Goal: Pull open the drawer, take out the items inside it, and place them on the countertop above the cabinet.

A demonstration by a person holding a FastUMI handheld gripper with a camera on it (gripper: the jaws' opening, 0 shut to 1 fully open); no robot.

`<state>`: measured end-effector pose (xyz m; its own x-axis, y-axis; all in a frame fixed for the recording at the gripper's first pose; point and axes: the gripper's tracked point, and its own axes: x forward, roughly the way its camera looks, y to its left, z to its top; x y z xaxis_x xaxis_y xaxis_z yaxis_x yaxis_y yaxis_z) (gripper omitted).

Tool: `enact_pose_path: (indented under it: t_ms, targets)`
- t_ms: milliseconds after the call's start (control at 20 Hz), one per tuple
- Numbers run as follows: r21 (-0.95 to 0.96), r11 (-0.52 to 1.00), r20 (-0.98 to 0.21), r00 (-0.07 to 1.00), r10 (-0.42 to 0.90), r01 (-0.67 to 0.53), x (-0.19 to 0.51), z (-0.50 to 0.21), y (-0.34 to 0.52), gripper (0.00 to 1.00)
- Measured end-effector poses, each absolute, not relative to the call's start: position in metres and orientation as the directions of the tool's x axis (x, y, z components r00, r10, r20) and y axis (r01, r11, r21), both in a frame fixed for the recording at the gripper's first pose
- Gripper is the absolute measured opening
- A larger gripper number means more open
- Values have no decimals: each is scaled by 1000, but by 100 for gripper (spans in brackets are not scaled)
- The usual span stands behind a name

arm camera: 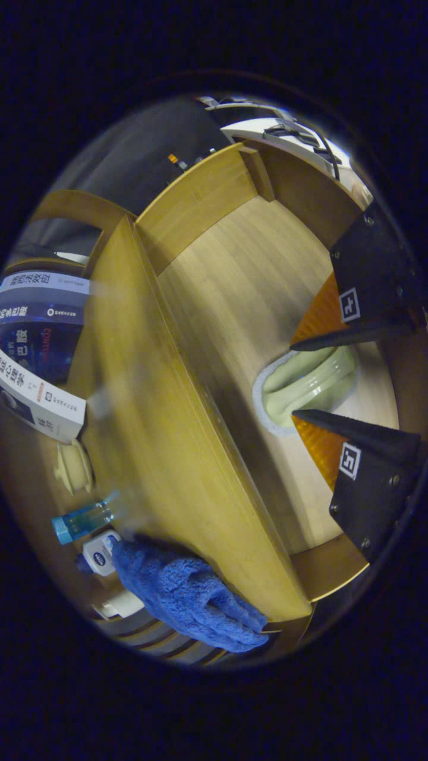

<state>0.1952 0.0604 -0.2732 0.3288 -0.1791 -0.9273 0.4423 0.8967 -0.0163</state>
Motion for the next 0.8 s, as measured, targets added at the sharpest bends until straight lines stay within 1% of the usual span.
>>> enact_pose_path:
  t_ms: [50, 150, 250, 350, 500, 800]
  targets:
    - [-15, 898, -937, 308, -167, 440, 195, -279, 62, 59]
    - [-22, 909, -955, 261, -143, 417, 186, -278, 66, 33]
    - [-13, 903, -947, 284, -149, 430, 194, -281, 62, 33]
    - [-29, 909, -932, 317, -175, 416, 201, -274, 52, 14]
    - [-77, 901, -909, 341, -239, 426, 199, -255, 41, 14]
    - [-173, 859, -864, 344, -367, 482, 188, -204, 3, 14]
